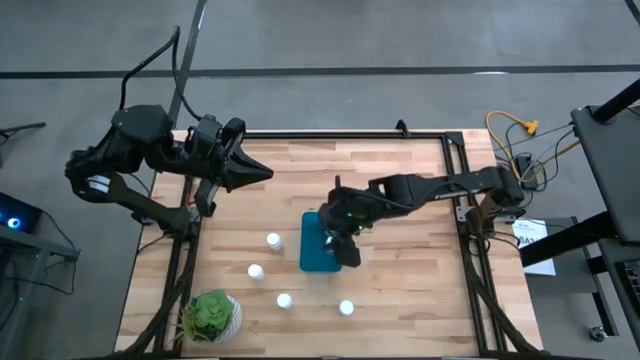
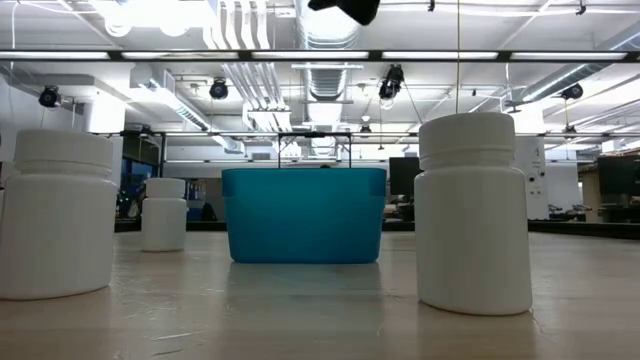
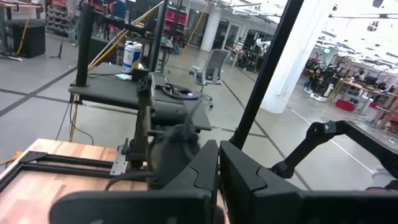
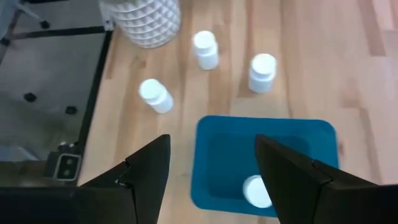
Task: Pick and place pill bottles into a basket
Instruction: Put the pill bottle into the bin
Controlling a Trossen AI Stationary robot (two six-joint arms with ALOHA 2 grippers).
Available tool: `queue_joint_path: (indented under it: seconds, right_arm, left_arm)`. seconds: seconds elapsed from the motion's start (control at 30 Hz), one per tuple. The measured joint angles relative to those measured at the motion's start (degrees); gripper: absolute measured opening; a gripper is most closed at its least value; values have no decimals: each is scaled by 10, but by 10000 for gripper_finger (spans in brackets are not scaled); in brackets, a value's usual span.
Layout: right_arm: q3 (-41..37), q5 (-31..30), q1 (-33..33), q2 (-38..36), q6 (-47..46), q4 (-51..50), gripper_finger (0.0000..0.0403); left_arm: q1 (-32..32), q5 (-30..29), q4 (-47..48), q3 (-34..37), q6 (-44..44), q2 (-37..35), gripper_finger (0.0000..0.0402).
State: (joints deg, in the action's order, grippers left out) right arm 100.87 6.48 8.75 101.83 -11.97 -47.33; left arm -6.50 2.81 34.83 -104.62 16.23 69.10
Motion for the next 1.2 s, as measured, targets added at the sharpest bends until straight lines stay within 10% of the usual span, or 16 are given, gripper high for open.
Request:
queue_joint_path:
  seconds: [0.6, 1.2]
  right_arm:
    - [0, -67, 56, 4, -177, 28, 224]
    - [0, -116, 152, 4, -375, 72, 224]
  left_arm:
    - [0, 4, 2, 0, -16, 6, 0]
    - [0, 170, 2, 0, 29, -14, 0]
